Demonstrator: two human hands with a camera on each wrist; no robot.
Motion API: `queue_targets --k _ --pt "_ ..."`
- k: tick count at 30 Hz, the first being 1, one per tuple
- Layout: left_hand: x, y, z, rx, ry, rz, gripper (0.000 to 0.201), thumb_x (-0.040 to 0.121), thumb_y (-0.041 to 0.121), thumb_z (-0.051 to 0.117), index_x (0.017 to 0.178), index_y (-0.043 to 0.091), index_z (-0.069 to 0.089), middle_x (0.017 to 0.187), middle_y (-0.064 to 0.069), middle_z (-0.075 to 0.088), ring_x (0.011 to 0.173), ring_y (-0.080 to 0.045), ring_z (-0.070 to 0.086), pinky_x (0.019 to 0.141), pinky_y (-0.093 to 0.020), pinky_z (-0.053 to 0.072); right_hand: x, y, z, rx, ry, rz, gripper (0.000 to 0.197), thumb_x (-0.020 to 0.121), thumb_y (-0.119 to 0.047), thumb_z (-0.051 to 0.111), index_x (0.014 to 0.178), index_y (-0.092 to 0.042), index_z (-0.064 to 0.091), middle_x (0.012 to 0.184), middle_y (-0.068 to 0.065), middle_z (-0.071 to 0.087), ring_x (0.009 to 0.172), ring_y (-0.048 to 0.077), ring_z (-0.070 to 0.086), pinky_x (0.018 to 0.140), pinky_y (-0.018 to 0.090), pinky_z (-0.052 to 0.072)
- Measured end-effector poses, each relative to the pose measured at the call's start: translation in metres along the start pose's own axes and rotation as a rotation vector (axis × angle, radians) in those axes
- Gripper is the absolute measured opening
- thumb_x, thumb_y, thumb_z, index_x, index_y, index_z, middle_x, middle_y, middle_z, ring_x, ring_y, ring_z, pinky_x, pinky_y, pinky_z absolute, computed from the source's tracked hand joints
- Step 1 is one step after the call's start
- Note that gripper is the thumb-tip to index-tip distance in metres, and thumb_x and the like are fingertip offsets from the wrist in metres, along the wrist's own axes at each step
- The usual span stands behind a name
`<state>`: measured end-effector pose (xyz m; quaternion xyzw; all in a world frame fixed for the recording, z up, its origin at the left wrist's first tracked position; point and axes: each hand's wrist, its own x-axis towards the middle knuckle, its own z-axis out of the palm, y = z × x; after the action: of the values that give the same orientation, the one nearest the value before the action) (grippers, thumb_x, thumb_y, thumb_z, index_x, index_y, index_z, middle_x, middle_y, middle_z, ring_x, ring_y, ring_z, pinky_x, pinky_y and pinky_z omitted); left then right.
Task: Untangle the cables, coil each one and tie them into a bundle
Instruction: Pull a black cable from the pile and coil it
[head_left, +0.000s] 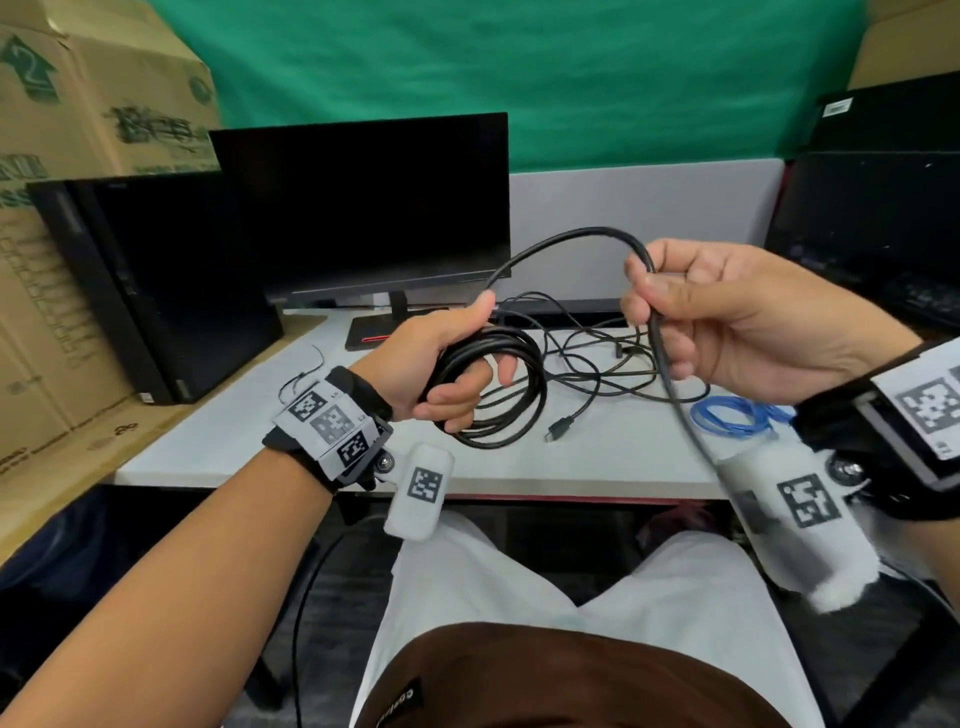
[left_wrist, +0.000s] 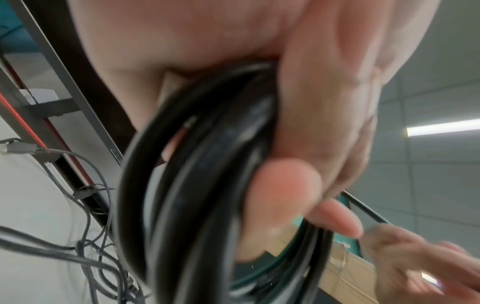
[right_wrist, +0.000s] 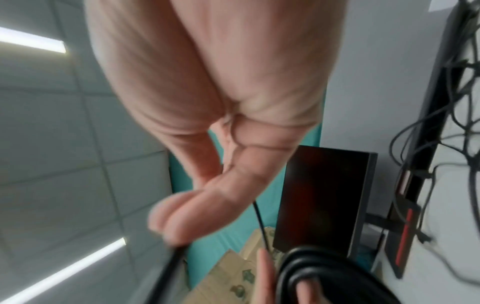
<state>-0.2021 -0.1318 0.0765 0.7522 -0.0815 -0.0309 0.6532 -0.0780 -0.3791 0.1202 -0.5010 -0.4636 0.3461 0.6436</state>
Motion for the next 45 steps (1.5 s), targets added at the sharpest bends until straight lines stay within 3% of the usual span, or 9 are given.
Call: queue_targets --k 5,10,14,16,19,23,30,37,45 --pt "0.001 0.007 0.014 0.037 -0.082 -0.032 0.066 0.104 0.050 0.029 0.078 0.000 0.063 0.036 -0.001 0.035 0.025 -0.014 0.030 0.044 -0.026 0.041 0.012 0.023 0.000 -0.097 0.303 -0.058 0.013 0.093 0.001 0.058 0.091 -0.012 0.056 0.087 0.013 0.073 0.070 0.026 0.075 0.057 0.026 0.060" --pt "-0.001 0.014 0.022 -0.010 -0.156 -0.031 0.061 0.103 0.044 0.031 0.072 0.003 0.064 0.035 0.000 0.036 0.025 -0.013 0.032 0.042 -0.027 0.040 0.017 0.026 0.000 -0.252 0.531 -0.215 0.008 0.100 0.000 0.050 0.097 -0.005 0.055 0.106 0.022 0.069 0.077 0.023 0.073 0.075 0.031 0.061" --pt "0.006 0.016 0.034 -0.156 -0.112 0.049 0.059 0.102 0.046 0.030 0.071 0.005 0.059 0.035 0.001 0.036 0.024 -0.014 0.032 0.044 -0.027 0.040 0.009 0.031 0.014 -0.300 0.225 -0.117 0.031 0.085 -0.030 0.065 0.107 -0.010 0.057 0.111 0.010 0.073 0.096 0.020 0.072 0.083 0.027 0.057" --pt "0.010 0.014 0.041 -0.203 -0.036 0.094 0.060 0.104 0.045 0.027 0.070 0.005 0.057 0.034 0.000 0.034 0.024 -0.015 0.030 0.043 -0.026 0.042 0.007 0.040 0.024 -0.483 0.105 -0.092 0.038 0.084 -0.022 0.076 0.114 -0.011 0.056 0.104 0.002 0.075 0.097 0.015 0.071 0.083 0.032 0.057" --pt "0.014 0.013 0.049 -0.238 0.050 0.126 0.062 0.106 0.044 0.024 0.070 0.003 0.054 0.034 -0.001 0.031 0.023 -0.016 0.029 0.042 -0.025 0.042 0.012 0.048 0.035 -0.600 0.263 -0.170 0.026 0.083 0.005 0.069 0.103 -0.012 0.064 0.089 0.005 0.075 0.083 0.025 0.068 0.085 0.054 0.053" --pt "0.016 0.016 0.051 -0.257 0.113 0.143 0.057 0.107 0.042 0.025 0.077 0.003 0.056 0.039 0.000 0.033 0.025 -0.014 0.028 0.040 -0.025 0.041 0.013 0.051 0.041 -0.579 0.355 -0.242 0.026 0.079 0.010 0.059 0.095 -0.009 0.065 0.080 0.009 0.073 0.074 0.033 0.066 0.078 0.059 0.055" --pt "0.014 0.018 0.058 -0.485 0.094 0.091 0.056 0.105 0.047 0.028 0.075 0.009 0.056 0.040 0.004 0.030 0.023 -0.010 0.030 0.038 -0.021 0.040 0.008 0.059 0.042 -0.940 0.511 -0.581 0.065 0.084 -0.012 0.073 0.133 -0.038 0.038 0.085 -0.006 0.065 0.069 0.013 0.063 0.062 0.028 0.050" --pt "0.015 0.023 0.053 -0.457 0.147 0.062 0.069 0.101 0.062 0.026 0.067 0.011 0.057 0.040 0.005 0.031 0.023 -0.008 0.029 0.036 -0.019 0.035 0.006 0.058 0.037 -1.242 0.362 -0.595 0.012 0.096 -0.033 0.057 0.107 -0.038 0.060 0.105 -0.006 0.042 0.079 0.025 0.055 0.064 0.042 0.052" --pt "0.018 0.023 0.044 -0.244 0.347 0.041 0.036 0.085 0.043 0.067 0.070 0.014 0.052 0.044 0.008 0.025 0.028 -0.006 0.025 0.036 -0.020 0.029 -0.004 0.028 0.028 -1.225 0.004 -0.285 0.006 0.089 -0.030 0.065 0.087 -0.027 0.069 0.143 -0.008 0.034 0.137 0.011 0.035 0.112 0.029 0.033"
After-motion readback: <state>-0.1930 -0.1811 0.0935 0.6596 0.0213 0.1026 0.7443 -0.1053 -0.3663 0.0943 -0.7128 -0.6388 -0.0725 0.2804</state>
